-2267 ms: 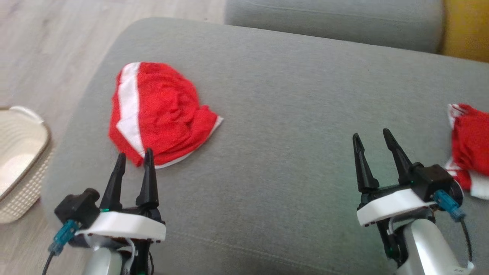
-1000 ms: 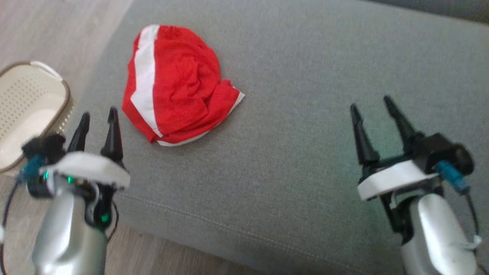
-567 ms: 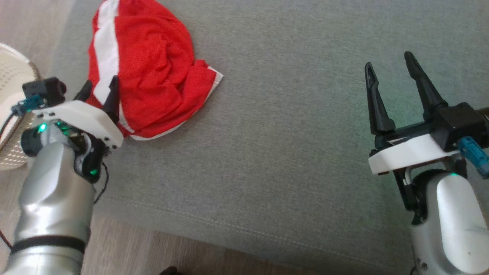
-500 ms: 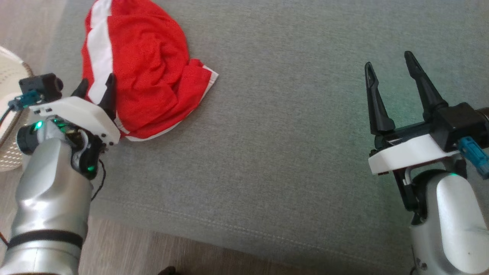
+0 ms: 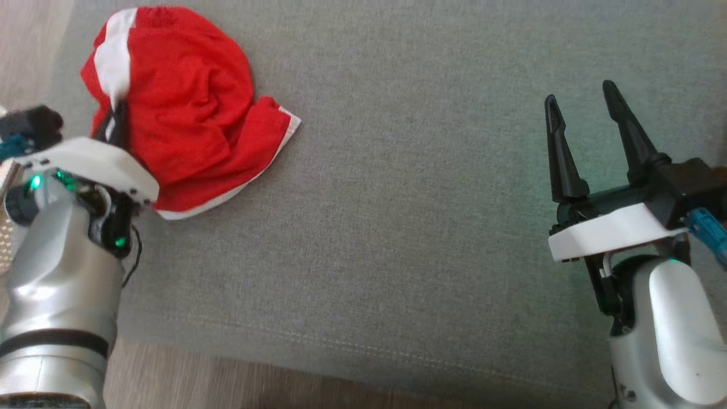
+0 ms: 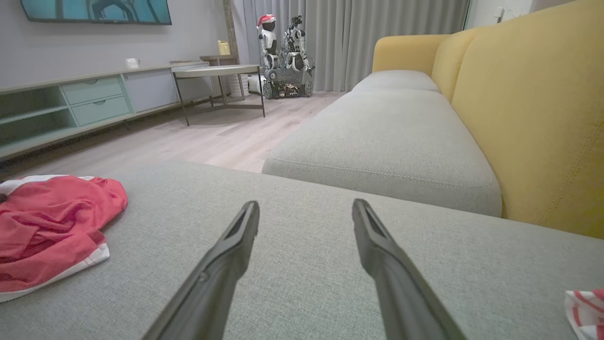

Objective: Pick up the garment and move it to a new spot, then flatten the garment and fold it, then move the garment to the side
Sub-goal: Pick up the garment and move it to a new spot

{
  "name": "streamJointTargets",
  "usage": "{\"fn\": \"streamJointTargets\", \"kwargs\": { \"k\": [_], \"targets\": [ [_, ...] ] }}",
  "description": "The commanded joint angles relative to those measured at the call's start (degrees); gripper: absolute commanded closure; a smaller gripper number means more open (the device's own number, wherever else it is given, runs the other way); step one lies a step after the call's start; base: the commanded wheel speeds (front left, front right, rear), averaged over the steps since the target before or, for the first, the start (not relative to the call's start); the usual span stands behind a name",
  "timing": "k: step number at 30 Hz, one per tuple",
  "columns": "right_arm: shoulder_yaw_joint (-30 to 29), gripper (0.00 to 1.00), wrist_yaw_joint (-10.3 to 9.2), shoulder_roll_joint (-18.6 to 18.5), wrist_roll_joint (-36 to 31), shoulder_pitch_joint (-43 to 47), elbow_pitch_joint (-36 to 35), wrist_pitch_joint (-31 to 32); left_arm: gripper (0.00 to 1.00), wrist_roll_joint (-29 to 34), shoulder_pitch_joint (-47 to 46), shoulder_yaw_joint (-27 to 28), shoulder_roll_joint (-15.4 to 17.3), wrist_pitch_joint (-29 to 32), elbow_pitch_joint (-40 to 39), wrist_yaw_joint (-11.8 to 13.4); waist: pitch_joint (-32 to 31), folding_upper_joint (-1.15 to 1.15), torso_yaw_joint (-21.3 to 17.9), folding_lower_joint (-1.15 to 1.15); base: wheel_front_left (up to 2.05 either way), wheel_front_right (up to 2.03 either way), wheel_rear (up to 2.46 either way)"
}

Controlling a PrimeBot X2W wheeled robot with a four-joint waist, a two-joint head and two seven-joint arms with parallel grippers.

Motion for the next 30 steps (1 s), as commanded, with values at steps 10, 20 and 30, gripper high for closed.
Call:
{"fn": "streamJointTargets", "kwargs": {
  "k": [10,20,30],
  "targets": [
    [1.62,0.0,-0.04,0.22,5.22,0.31,3.56,-5.32,1.0,-7.7,-0.15,-5.24,2.28,-1.48,-20.01,0.06,-7.02,0.0,-2.74,0.0,0.0,0.0,0.0],
    [2.11,0.0,-0.04,0.22,8.23,0.26,7.69,-9.05,1.0,-11.84,1.37,-8.05,-4.2,4.83,-38.74,3.04,-10.73,0.0,-9.3,0.0,0.0,0.0,0.0],
    [3.28,0.0,-0.04,0.22,9.88,-0.4,9.13,-10.75,1.0,-14.48,-0.41,-11.59,-10.01,0.17,-43.67,10.7,-11.33,0.0,-16.75,0.0,0.0,0.0,0.0]
  ]
}}
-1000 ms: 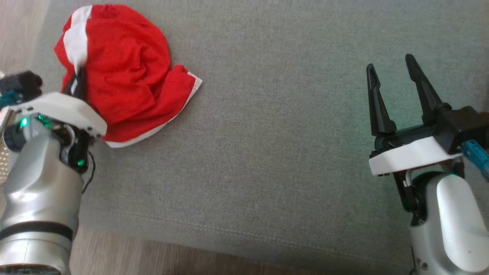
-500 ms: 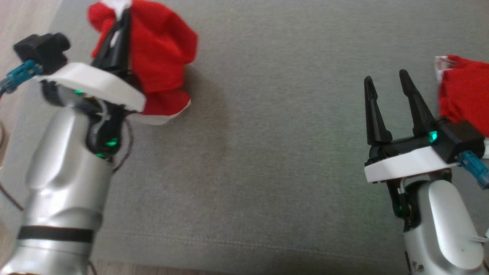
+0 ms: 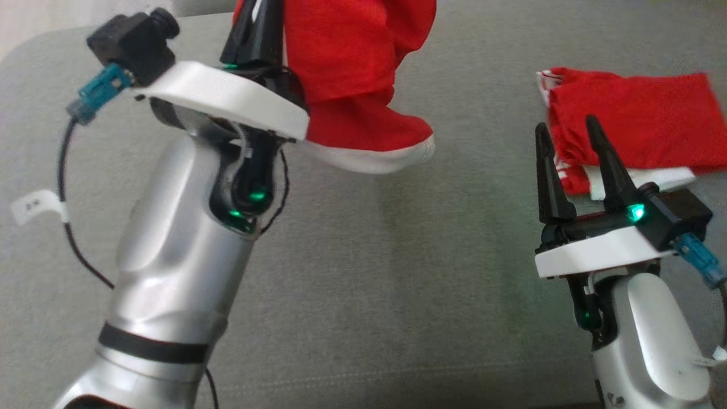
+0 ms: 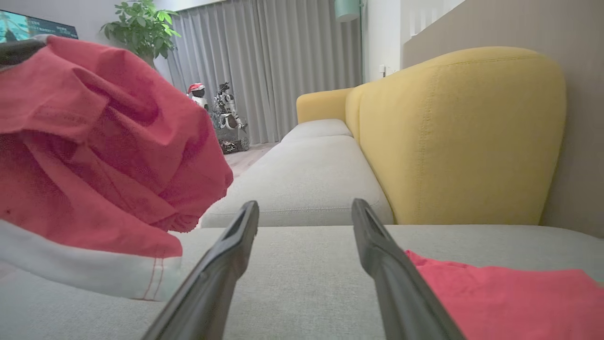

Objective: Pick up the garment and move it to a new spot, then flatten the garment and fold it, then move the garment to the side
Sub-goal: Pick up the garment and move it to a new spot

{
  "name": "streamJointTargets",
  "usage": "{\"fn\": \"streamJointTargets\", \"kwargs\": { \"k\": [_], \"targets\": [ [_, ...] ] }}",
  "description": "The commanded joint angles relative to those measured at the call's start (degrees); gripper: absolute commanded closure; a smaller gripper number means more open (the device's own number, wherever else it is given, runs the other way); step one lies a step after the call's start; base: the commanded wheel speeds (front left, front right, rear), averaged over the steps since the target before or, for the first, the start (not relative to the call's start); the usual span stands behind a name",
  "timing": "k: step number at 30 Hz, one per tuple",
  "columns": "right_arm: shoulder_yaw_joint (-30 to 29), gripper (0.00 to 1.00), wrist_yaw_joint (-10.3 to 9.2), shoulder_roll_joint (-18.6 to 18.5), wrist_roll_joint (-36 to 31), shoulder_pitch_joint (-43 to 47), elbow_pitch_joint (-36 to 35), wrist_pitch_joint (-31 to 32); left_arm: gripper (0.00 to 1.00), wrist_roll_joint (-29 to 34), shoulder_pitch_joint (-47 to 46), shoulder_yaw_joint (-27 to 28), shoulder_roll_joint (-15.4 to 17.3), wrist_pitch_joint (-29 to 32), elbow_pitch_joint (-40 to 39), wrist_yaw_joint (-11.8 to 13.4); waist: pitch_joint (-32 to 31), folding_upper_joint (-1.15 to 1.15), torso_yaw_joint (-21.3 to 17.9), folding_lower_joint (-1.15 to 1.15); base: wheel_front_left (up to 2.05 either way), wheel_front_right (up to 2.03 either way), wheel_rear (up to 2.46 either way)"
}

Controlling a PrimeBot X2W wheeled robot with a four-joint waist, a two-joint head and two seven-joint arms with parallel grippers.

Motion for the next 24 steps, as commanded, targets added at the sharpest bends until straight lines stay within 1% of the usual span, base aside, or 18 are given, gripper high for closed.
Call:
{"fn": "streamJointTargets", "kwargs": {
  "k": [1,5,7,10,11,12,13,15,17,21,24],
  "targets": [
    [1.48,0.0,-0.04,0.18,0.67,-0.98,-1.66,-0.69,1.0,-0.7,-1.98,-0.02,0.83,-1.44,-1.74,1.11,0.46,0.0,-2.27,0.0,0.0,0.0,0.0],
    [1.93,0.0,-0.04,0.18,1.15,-1.05,-1.31,-1.3,1.0,-2.18,0.75,-7.19,0.72,-3.56,0.15,3.16,1.35,0.0,-3.99,0.0,0.0,0.0,0.0],
    [2.25,0.0,-0.04,0.18,1.3,-1.2,-1.15,-1.6,1.0,-2.52,2.26,-11.08,0.71,-4.52,2.11,4.33,1.76,0.0,-4.56,0.0,0.0,0.0,0.0],
    [2.72,0.0,-0.04,0.18,1.55,-1.59,-1.02,-1.9,1.0,-2.61,3.98,-17.23,0.7,-5.16,6.06,5.23,2.66,0.0,-5.22,0.0,0.0,0.0,0.0],
    [2.89,0.0,-0.04,0.18,1.63,-1.76,-0.94,-1.97,0.96,-2.94,4.35,-19.13,0.7,-5.21,7.31,5.21,2.94,0.0,-5.35,0.0,0.0,0.0,0.0],
    [2.99,0.0,-0.04,0.18,1.68,-1.9,-0.87,-2.03,0.38,-3.25,4.5,-20.8,0.7,-5.28,8.3,5.09,3.14,0.0,-5.37,0.0,0.0,0.0,0.0],
    [3.01,0.0,-0.04,0.18,1.71,-2.0,-0.81,-2.07,0.0,-3.58,4.51,-22.23,0.7,-5.36,9.07,4.94,3.3,0.0,-5.3,0.0,0.0,0.0,0.0],
    [2.81,0.0,-0.04,0.18,1.66,-2.09,-0.62,-2.14,0.0,-4.13,4.2,-24.49,0.7,-5.51,10.19,4.55,3.49,0.0,-4.87,0.0,0.0,0.0,0.0],
    [2.56,0.0,-0.04,0.18,1.51,-2.13,-0.31,-2.11,0.0,-4.43,3.51,-24.99,0.69,-5.77,10.96,4.67,3.47,0.0,-4.17,0.0,0.0,0.0,0.0],
    [2.26,0.0,-0.04,0.18,1.32,-2.03,0.12,-2.06,0.0,-4.03,2.34,-23.19,0.69,-6.11,11.45,5.26,2.86,0.0,-2.73,0.0,0.0,0.0,0.0],
    [1.64,0.0,-0.04,0.18,1.1,-1.79,0.51,-1.89,0.0,-2.19,1.99,-18.95,0.96,-6.21,9.42,5.63,1.96,0.0,-0.84,0.0,0.0,0.0,0.0]
  ]
}}
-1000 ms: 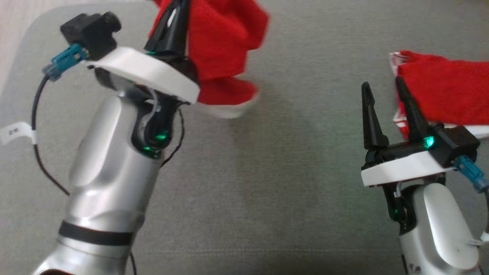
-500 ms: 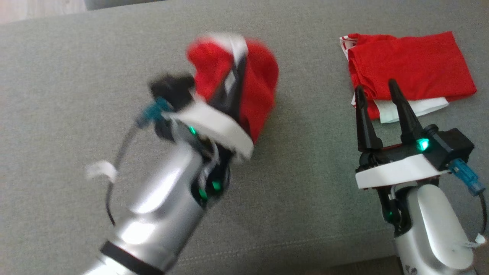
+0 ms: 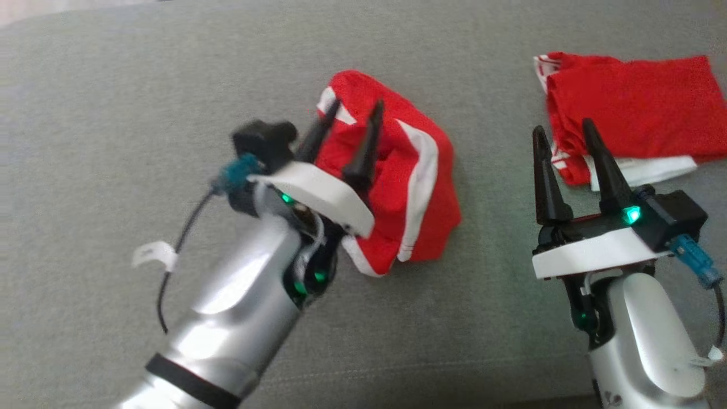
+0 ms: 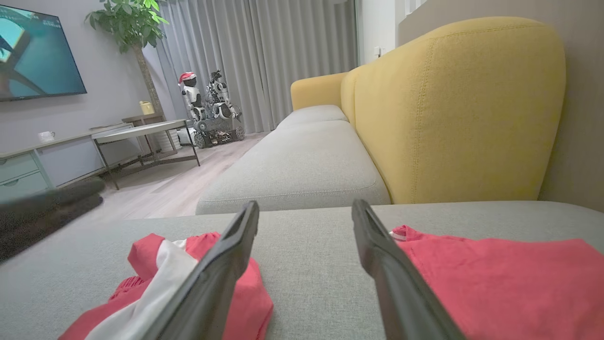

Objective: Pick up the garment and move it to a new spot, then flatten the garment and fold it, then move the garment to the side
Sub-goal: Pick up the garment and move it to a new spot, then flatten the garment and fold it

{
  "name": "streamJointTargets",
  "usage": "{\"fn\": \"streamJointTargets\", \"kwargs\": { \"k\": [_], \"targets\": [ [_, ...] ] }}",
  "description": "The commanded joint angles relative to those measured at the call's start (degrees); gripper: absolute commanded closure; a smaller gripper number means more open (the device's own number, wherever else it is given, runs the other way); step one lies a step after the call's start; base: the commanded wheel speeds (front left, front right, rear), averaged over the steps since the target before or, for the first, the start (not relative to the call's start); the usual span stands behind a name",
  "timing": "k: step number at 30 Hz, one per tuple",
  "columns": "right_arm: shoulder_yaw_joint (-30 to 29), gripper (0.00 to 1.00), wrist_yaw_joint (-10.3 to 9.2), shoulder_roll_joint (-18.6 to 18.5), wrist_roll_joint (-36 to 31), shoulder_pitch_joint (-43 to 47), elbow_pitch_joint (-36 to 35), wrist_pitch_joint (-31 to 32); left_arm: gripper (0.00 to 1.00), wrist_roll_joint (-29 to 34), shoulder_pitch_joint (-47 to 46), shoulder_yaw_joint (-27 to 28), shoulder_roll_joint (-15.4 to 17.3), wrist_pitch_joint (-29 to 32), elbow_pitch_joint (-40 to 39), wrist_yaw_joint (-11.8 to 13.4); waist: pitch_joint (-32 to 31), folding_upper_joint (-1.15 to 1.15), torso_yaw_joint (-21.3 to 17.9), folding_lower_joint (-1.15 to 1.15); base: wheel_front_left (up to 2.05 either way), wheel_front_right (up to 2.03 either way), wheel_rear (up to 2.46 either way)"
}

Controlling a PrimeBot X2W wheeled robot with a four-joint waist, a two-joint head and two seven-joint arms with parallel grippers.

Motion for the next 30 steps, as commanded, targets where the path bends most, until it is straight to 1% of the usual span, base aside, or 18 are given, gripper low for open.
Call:
{"fn": "streamJointTargets", "kwargs": {
  "k": [1,6,11,15,19,22,24,30],
  "targets": [
    [0.89,0.0,-0.04,0.17,-0.32,-1.23,-1.64,-0.23,0.0,1.18,-2.41,2.92,1.16,-0.67,-2.56,0.26,-0.99,0.0,1.56,0.0,0.0,0.0,0.0],
    [0.52,0.0,-0.04,0.17,-1.16,-0.16,-1.06,0.46,0.0,6.16,1.3,10.74,4.99,-0.68,-7.59,0.38,-3.11,0.0,4.69,0.0,0.0,0.0,0.0],
    [-0.96,0.0,-0.04,0.17,-2.08,2.33,-0.65,0.86,0.0,9.25,8.13,16.53,8.95,-0.69,-10.32,-1.76,-5.11,0.0,7.8,0.0,0.0,0.0,0.0],
    [-1.91,0.0,-0.04,0.17,-2.35,4.77,-0.68,1.04,0.0,11.46,15.61,20.96,10.09,-0.69,-11.9,-3.26,-6.37,0.0,9.45,0.0,0.0,0.0,0.0],
    [-2.36,0.0,-0.04,0.17,-2.27,6.41,-1.08,1.18,0.0,13.72,22.66,26.17,8.52,-0.69,-14.44,-4.41,-6.96,0.0,9.96,0.0,0.0,0.0,0.0],
    [-2.3,0.0,-0.04,0.17,-2.05,7.2,-1.25,1.28,0.0,14.88,26.88,31.08,5.35,-0.69,-16.63,-5.06,-7.28,0.0,9.93,0.0,0.0,0.0,0.0],
    [-2.11,0.0,-0.04,0.17,-1.91,7.61,-1.39,1.45,0.0,16.17,28.53,33.41,3.86,-0.69,-17.49,-5.85,-7.38,0.0,9.86,0.0,0.0,0.0,0.0],
    [1.03,0.0,-0.04,0.17,-1.35,8.85,-1.85,2.45,0.0,20.19,29.43,36.37,1.8,-0.7,-17.48,-8.73,-7.63,0.0,8.65,0.0,0.0,0.0,0.0]
  ]
}}
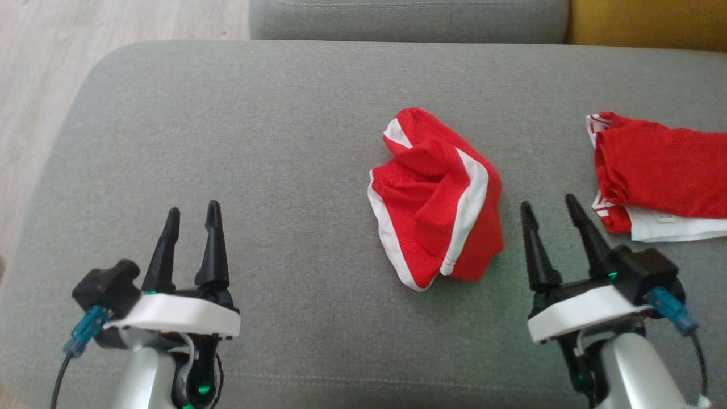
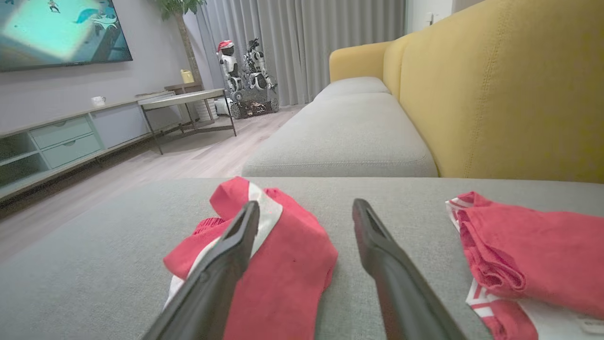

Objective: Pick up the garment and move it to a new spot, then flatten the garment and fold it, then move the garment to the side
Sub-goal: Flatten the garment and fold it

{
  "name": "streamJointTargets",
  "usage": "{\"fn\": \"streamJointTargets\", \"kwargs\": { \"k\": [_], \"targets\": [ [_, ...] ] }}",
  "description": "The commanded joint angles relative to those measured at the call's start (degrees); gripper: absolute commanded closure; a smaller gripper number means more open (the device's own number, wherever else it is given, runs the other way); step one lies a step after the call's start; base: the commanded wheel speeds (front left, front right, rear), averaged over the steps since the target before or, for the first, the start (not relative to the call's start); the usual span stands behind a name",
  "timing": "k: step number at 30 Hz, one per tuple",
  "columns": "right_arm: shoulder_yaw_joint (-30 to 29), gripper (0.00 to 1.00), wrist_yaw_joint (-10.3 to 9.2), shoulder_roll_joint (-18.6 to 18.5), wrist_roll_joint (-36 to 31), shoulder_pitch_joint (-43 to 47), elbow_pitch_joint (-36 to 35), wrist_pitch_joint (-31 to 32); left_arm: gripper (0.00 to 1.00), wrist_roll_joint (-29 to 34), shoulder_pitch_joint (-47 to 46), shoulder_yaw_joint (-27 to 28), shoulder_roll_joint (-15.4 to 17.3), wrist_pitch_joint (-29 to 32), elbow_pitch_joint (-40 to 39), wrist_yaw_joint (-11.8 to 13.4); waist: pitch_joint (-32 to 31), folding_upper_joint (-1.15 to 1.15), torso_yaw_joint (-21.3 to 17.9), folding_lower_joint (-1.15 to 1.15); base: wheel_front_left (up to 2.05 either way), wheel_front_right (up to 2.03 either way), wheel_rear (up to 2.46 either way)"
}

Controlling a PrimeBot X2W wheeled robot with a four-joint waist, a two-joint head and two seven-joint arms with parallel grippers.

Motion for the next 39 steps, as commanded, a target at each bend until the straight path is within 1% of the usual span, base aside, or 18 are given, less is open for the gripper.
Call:
{"fn": "streamJointTargets", "kwargs": {
  "k": [1,7,12,13,15,23,32,33,34,35,36,39],
  "targets": [
    [2.59,0.0,-0.04,0.07,0.58,-0.53,-2.04,0.24,0.0,1.03,-2.24,3.01,-0.12,-0.28,-2.0,-0.76,0.34,0.0,-0.7,0.0,0.0,0.0,0.0],
    [7.18,0.0,-0.04,0.07,2.04,0.25,-1.04,0.84,0.0,2.05,-2.3,3.67,-0.99,-0.28,-0.76,-2.51,0.71,0.0,-1.75,0.0,0.0,0.0,0.0],
    [12.51,0.0,-0.04,0.07,3.78,0.37,0.67,3.9,0.0,2.16,-2.7,3.46,-1.2,-0.28,0.11,-3.11,1.23,0.0,-1.57,0.0,0.0,0.0,0.0],
    [12.51,0.0,-0.04,0.07,3.78,0.37,0.67,3.9,0.0,2.16,-2.7,3.46,-1.2,-0.28,0.11,-3.11,1.23,0.0,-1.57,0.0,0.0,0.0,0.0],
    [14.36,0.0,-0.04,0.07,4.6,-0.12,1.92,5.55,0.0,1.51,-3.13,2.6,-1.22,-0.28,0.34,-3.14,1.76,0.0,-0.9,0.0,0.0,0.0,0.0],
    [14.62,0.0,-0.04,0.07,3.78,-2.0,4.76,8.04,0.0,0.49,-3.36,1.64,-1.24,-0.28,0.59,-2.49,2.73,0.0,0.96,0.0,0.0,0.0,0.0],
    [15.08,0.0,-0.04,0.07,5.13,-2.23,4.8,7.75,0.0,-0.05,-3.48,1.6,-1.24,-0.28,0.98,-2.16,2.73,0.0,1.12,0.0,0.0,0.0,0.0],
    [15.43,0.03,-0.04,0.07,5.63,-2.33,4.91,7.82,0.0,-0.12,-3.5,1.55,-1.24,-0.28,0.97,-2.09,2.7,0.0,1.01,0.0,0.0,0.0,0.0],
    [15.72,0.33,-0.04,0.07,5.72,-2.52,5.2,8.1,0.0,-0.18,-3.52,1.52,-1.24,-0.28,0.93,-2.02,2.69,0.0,0.9,0.0,0.0,0.0,0.0],
    [15.85,0.71,-0.04,0.07,5.7,-2.76,5.5,8.26,0.0,-0.2,-3.54,1.47,-1.24,-0.28,0.89,-1.97,2.66,0.0,0.8,0.0,0.0,0.0,0.0],
    [15.83,1.0,-0.04,0.07,5.74,-2.98,5.8,8.35,0.0,-0.2,-3.54,1.39,-1.24,-0.28,0.88,-1.95,2.6,0.0,0.73,0.0,0.0,0.0,0.0],
    [15.6,1.0,-0.04,0.07,5.41,-3.53,6.51,8.55,0.0,-0.14,-3.63,1.33,-1.24,-0.28,0.9,-1.9,2.44,0.0,0.54,0.0,0.0,0.0,0.0]
  ]
}}
